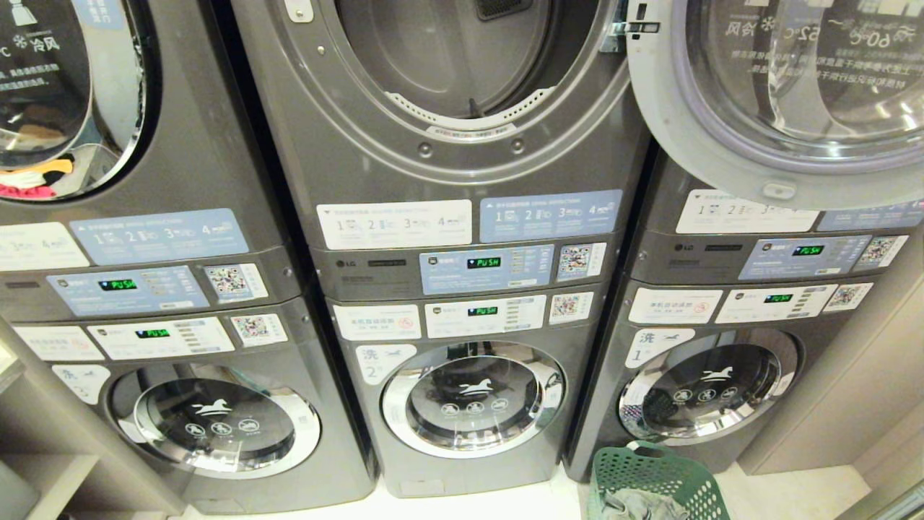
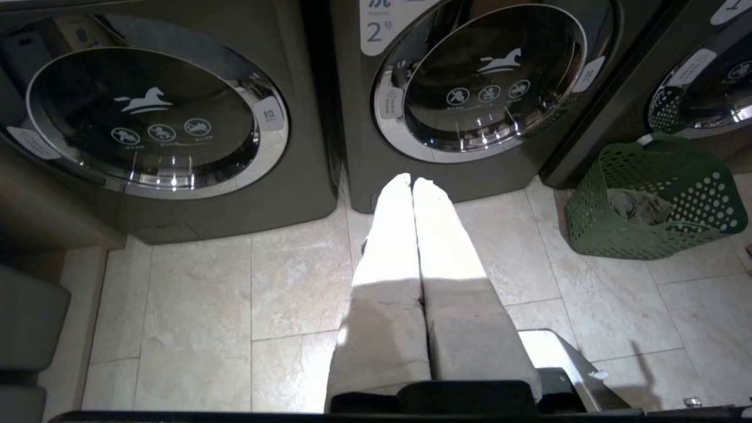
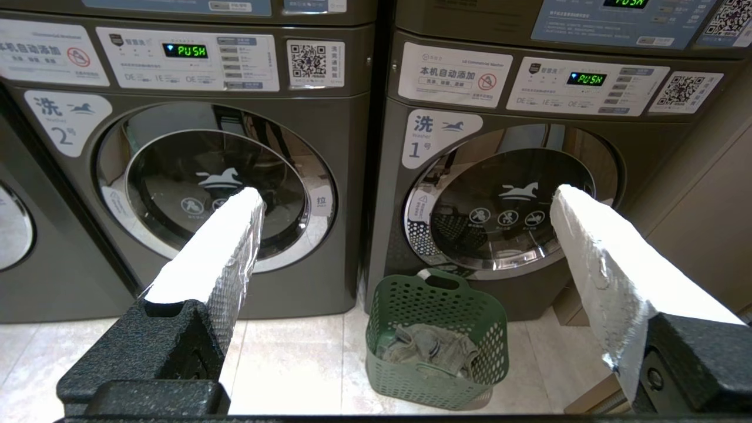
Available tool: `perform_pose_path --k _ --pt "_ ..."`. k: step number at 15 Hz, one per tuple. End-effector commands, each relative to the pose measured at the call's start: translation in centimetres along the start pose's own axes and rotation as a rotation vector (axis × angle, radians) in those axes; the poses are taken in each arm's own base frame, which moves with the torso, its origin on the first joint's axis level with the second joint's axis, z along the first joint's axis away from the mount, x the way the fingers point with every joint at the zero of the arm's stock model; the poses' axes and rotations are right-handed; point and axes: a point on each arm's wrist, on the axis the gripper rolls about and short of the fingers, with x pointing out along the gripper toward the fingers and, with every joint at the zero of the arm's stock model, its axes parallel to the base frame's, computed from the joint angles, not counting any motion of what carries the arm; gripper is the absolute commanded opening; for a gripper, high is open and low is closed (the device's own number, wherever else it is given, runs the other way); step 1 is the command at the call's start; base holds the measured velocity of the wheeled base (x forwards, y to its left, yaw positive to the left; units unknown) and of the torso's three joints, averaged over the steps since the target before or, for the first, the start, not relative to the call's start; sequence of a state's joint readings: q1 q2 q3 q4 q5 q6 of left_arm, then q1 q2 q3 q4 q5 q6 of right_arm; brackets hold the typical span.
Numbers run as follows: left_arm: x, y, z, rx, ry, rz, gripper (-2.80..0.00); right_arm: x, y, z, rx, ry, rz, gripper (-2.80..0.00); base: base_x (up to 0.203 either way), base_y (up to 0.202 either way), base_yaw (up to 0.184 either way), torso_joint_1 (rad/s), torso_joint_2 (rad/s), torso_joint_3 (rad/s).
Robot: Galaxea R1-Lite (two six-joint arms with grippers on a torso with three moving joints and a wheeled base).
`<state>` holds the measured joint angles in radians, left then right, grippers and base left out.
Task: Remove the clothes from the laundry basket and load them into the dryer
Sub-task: Take the clothes out of the basket
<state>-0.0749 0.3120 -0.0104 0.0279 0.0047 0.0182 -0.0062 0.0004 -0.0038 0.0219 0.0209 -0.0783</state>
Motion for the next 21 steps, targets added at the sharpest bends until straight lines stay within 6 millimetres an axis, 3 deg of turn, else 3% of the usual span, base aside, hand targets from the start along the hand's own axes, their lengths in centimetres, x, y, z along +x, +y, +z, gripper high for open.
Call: perform_pose_path --k 1,6,9,15,21 --pt "0.3 0.0 0.1 0.000 0.045 0.000 -2.80 0.0 0.0 0.1 0.002 -0.003 -0.001 0.00 0.000 0.000 0.000 0.000 0.00 0.000" --pt "0.2 0.0 0.0 0.021 0.028 -0.057 -2.80 0.0 0.0 0.1 0.032 -0.005 -0.003 0.00 0.000 0.000 0.000 0.000 0.00 0.000" --pt "0.0 0.0 0.0 -0.015 0.000 0.041 -2.80 0.0 0.0 0.1 0.049 -0.007 -0.012 0.00 0.000 0.000 0.000 0.000 0.00 0.000" --pt "-2.1 -0.2 -1.1 -0.018 -0.309 0.088 -2.80 0.0 0.0 0.1 0.052 -0.012 -0.014 0.00 0.000 0.000 0.000 0.000 0.00 0.000" --pt "-2.1 -0.2 -1.1 -0.019 -0.327 0.082 -2.80 0.0 0.0 0.1 0.066 -0.015 -0.014 0.00 0.000 0.000 0.000 0.000 0.00 0.000"
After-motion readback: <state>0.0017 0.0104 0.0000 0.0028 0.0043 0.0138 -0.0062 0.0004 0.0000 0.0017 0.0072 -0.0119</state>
